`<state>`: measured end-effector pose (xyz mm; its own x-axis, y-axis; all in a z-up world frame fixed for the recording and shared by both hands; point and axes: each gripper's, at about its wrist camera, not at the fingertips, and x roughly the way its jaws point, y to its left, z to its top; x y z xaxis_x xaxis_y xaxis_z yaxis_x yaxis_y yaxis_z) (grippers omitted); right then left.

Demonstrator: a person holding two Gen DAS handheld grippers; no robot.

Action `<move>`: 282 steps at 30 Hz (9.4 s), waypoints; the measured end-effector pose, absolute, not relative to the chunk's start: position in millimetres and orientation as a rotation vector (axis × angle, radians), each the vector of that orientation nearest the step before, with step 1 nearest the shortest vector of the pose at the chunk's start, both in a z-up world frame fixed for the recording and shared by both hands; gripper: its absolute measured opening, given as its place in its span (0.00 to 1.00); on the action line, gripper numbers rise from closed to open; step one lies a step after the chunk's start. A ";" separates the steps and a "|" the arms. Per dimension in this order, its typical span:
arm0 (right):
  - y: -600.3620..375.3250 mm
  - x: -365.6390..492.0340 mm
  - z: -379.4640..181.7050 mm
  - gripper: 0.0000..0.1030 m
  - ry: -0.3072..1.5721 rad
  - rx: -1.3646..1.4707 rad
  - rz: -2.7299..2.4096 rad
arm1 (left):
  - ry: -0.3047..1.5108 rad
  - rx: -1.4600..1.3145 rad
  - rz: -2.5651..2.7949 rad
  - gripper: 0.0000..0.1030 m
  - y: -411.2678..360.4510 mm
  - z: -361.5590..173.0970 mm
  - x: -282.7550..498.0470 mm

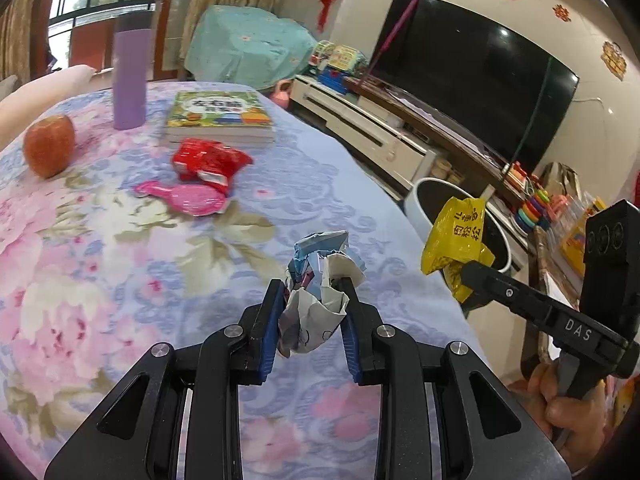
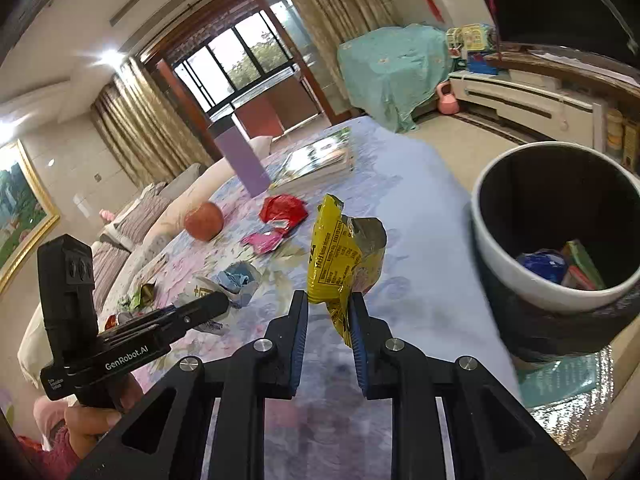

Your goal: Collect trash

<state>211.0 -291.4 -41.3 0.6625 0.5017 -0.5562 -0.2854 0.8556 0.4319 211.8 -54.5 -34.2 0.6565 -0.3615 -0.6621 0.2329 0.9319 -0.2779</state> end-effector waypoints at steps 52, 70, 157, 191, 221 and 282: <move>-427.3 222.2 -39.9 0.20 0.695 0.391 0.205 | 0.783 -0.015 -0.581 0.25 -225.8 -7.6 267.5; -448.8 261.6 -42.3 0.22 0.751 0.370 0.172 | 0.803 0.028 -0.589 0.26 -263.1 -12.6 305.2; -213.3 298.7 -68.2 0.90 0.831 0.278 0.491 | 0.886 -0.114 -0.019 0.58 46.1 -87.8 307.6; -167.0 368.5 -89.8 0.47 0.849 0.235 0.562 | 0.838 -0.232 -0.106 0.75 63.6 -79.1 306.4; -208.8 280.2 -84.1 0.72 0.786 0.181 0.395 | 0.849 -0.209 -0.164 0.45 33.0 -88.7 243.0; -297.4 200.4 -57.1 0.42 0.695 0.311 0.371 | 0.815 0.021 -0.283 0.44 -88.1 -53.7 190.3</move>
